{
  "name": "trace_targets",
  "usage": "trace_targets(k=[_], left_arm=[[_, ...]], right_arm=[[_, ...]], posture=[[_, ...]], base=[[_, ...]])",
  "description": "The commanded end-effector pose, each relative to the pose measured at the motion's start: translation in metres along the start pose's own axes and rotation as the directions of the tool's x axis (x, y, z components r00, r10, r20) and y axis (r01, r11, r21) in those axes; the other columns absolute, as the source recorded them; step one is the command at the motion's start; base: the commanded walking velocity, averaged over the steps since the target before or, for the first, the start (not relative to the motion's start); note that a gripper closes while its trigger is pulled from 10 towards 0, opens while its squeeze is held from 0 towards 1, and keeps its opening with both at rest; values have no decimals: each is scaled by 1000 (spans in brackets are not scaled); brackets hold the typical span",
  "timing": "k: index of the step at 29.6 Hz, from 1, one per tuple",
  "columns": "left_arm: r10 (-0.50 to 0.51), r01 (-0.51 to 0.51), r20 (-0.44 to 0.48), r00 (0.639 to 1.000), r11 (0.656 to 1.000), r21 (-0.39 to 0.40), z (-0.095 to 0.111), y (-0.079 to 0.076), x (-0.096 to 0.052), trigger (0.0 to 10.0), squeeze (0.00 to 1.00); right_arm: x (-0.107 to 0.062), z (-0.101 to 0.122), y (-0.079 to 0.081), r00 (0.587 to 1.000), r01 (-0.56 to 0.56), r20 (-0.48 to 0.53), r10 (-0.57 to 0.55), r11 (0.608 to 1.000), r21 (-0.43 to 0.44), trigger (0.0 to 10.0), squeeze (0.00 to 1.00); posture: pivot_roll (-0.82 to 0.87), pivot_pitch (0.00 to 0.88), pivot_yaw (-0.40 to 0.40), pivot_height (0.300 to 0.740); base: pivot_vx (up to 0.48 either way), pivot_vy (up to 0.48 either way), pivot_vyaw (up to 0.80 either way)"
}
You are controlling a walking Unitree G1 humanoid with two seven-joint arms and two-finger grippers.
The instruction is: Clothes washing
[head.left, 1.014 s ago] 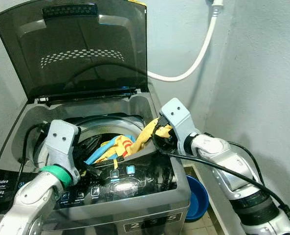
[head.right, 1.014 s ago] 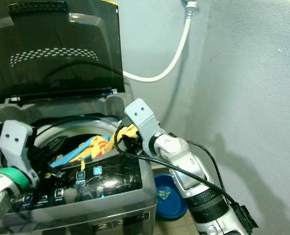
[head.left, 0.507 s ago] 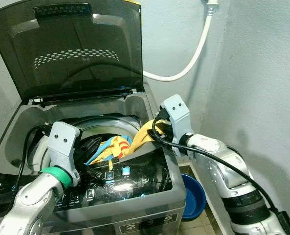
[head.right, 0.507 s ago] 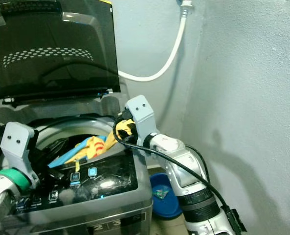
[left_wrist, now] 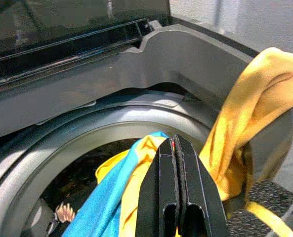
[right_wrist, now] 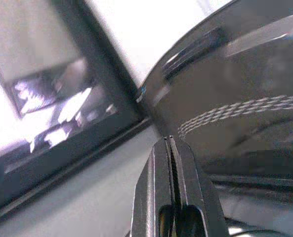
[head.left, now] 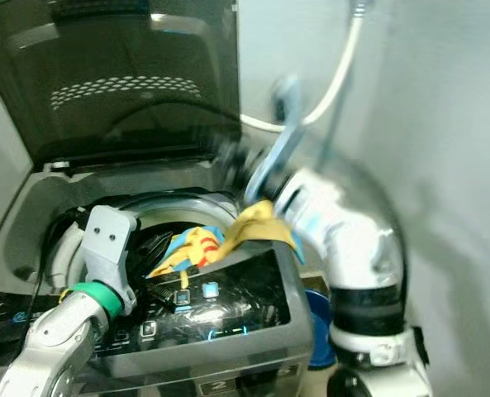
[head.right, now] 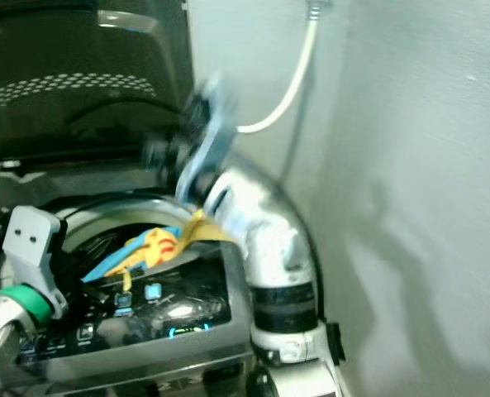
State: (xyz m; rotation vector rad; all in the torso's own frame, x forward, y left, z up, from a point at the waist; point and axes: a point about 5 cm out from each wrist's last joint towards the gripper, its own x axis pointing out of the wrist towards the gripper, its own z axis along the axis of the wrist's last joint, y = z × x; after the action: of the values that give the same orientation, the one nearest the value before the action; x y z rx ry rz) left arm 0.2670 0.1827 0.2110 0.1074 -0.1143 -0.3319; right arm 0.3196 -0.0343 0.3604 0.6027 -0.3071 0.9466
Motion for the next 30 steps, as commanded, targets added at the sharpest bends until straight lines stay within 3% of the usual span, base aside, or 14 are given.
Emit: trace_targets(k=[1,2,4,5,6,7,8,9,17,19,20,24,27,30], left_arm=[[11,-11,-22,1000,1000,-3,-5,2,-2,10000,0],[12,-12,-23,1000,1000,-3,-5,2,-2,10000,0],[12,-12,-23,1000,1000,-3,-5,2,-2,10000,0],[12,-12,-25,1000,1000,-3,-6,1,-1,10000,0],[12,-12,-25,1000,1000,-3,-6,1,-1,10000,0],[9,-9,-27,1000,1000,-2,-7,1,-1,10000,0],[9,-9,-27,1000,1000,-2,-7,1,-1,10000,0],[4,-4,-32,999,1000,0,-8,0,-1,10000,0],[-1,1,-40,999,1000,3,-9,1,-5,10000,0],[-4,4,-43,999,1000,2,-9,1,-4,10000,0],[-4,4,-43,999,1000,2,-9,1,-4,10000,0],[-11,11,-44,999,1000,1,-9,0,-3,10000,0],[-19,19,-46,999,1000,1,-9,-1,-2,10000,0],[-23,23,-46,999,1000,0,-9,-1,-1,10000,0]], right_arm=[[7,-10,6,1000,-7,-18,8,999,36,0,0],[5,-20,-3,994,57,-92,-66,993,-101,902,0],[5,-20,-3,994,57,-92,-66,993,-101,902,0],[-2,-37,-19,959,110,-204,-195,924,-367,10000,0],[-2,-37,-19,959,110,-204,-195,924,-367,10000,0],[-12,-52,-35,914,98,-281,-292,832,-545,10000,0],[-12,-52,-35,914,98,-281,-292,832,-545,10000,0],[-23,-61,-47,876,85,-333,-349,791,-605,10000,1000],[-53,-49,-68,834,234,-392,-388,892,-387,10000,1000],[-75,-40,-80,831,408,-345,-435,900,-153,10000,1000],[-75,-40,-80,831,408,-345,-435,900,-153,10000,1000],[-87,-44,-82,825,479,-331,-459,877,-21,10000,1000],[-107,-61,-94,738,611,-395,-547,790,49,10000,1000],[-117,-70,-100,684,665,-434,-586,746,40,10000,1000]], posture=[[68,57,96,740],[67,58,95,740],[67,58,95,740],[65,58,96,740],[65,58,96,740],[65,58,96,740],[65,58,96,740],[63,61,96,740],[62,69,99,740],[58,69,106,740],[58,69,106,740],[54,69,115,740],[49,69,120,740],[50,69,123,740]], base=[[0,0,0],[0,0,0],[0,0,0],[0,0,0],[0,0,0],[0,0,0],[0,0,0],[0,0,0],[0,0,0],[0,0,0],[0,0,0],[0,0,0],[0,0,0],[0,0,0]])
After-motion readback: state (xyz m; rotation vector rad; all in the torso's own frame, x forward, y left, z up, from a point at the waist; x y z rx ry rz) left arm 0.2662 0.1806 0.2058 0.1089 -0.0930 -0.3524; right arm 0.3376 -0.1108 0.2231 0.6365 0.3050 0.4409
